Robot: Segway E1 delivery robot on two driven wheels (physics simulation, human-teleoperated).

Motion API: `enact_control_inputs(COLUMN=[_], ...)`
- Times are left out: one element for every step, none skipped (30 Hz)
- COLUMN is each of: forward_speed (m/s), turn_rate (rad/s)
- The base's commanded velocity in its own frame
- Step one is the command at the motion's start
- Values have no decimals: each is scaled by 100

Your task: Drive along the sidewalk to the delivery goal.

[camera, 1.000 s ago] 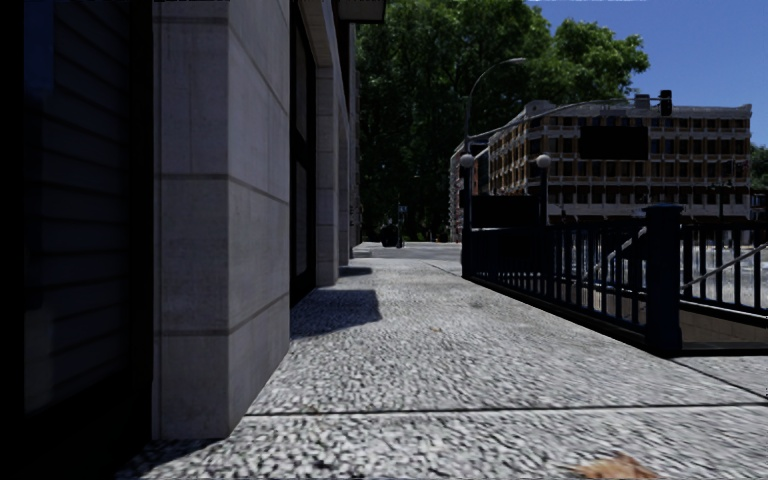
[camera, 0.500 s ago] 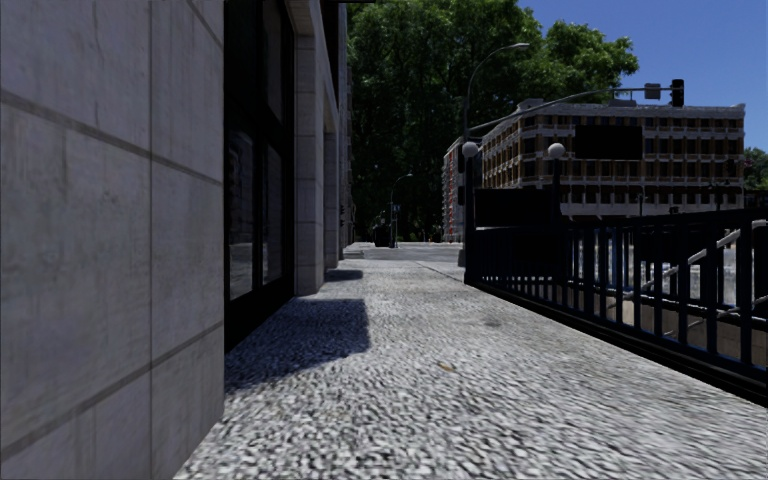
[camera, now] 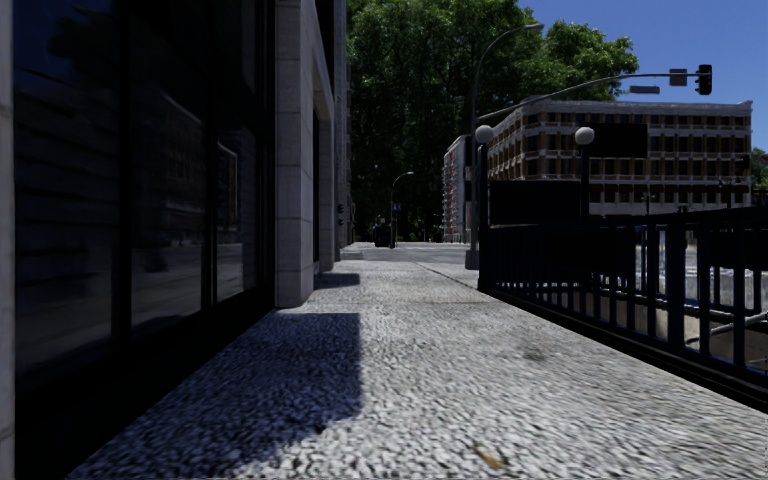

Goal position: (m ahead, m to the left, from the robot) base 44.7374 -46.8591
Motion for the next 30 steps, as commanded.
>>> enact_control_inputs(forward_speed=[200, 200, 200, 200, 200, 200, 200, 200, 200, 200, 200, 200, 200, 200, 200, 200, 200, 200, 200, 200, 200, 200, 200, 200, 200, 200, 200, 200, 200, 200], turn_rate=[0, 0, 0, 0, 0, 0, 0, 0, 0, 0, 0, 0, 0, 0, 0, 0, 0, 0, 0, 0, 0, 0, 0, 0, 0, 0, 0, 0, 0, 0])
